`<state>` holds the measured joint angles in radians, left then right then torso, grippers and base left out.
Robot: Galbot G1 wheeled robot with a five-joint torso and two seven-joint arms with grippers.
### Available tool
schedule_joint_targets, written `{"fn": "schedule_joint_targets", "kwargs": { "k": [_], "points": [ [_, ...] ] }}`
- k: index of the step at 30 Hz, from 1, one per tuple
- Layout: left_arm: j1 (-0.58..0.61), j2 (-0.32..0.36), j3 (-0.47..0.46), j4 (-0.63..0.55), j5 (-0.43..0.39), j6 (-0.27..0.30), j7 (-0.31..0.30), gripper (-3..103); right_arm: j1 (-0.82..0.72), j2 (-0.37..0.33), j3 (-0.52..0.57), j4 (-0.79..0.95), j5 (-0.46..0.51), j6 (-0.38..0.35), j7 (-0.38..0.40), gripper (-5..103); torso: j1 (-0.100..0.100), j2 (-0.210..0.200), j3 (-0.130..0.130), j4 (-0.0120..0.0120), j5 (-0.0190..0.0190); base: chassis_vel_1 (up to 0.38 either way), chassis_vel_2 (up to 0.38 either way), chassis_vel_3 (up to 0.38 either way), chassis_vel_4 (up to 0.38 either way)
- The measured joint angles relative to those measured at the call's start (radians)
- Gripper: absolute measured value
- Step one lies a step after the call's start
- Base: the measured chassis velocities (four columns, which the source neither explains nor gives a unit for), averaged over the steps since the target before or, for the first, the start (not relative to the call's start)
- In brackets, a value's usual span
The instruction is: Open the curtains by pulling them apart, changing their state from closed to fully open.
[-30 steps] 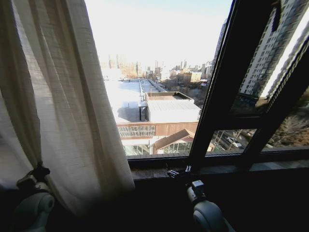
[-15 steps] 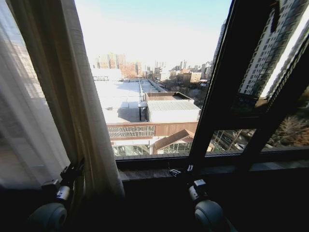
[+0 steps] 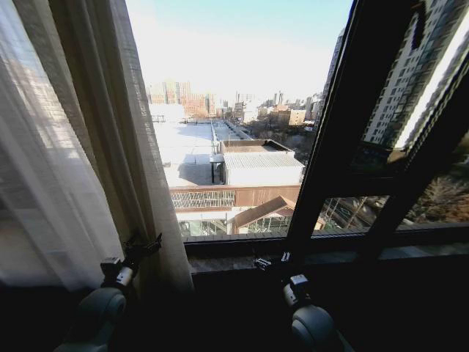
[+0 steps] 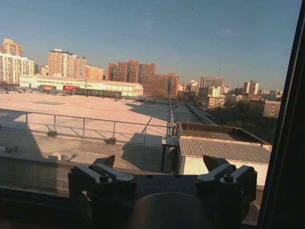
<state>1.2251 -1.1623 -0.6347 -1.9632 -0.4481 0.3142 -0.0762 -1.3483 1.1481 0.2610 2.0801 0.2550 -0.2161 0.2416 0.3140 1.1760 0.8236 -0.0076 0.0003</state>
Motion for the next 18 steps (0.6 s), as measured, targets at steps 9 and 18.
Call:
{"fn": "schedule_joint_targets", "kwargs": {
  "k": [9,18],
  "points": [
    [-0.137,-0.008,0.05,0.105,0.045,-0.012,-0.118,101,0.003,0.035,0.004,-0.015,-0.027,0.027,0.001,100,0.0,0.0,0.0,-0.0001,0.0,0.0,0.0,0.0,0.0],
    [-0.166,-0.003,0.068,0.133,0.047,-0.001,-0.219,66,-0.006,0.065,0.017,0.001,-0.046,0.043,0.002,100,0.0,0.0,0.0,0.0,-0.0001,0.0,0.0,0.0,0.0]
  ]
}}
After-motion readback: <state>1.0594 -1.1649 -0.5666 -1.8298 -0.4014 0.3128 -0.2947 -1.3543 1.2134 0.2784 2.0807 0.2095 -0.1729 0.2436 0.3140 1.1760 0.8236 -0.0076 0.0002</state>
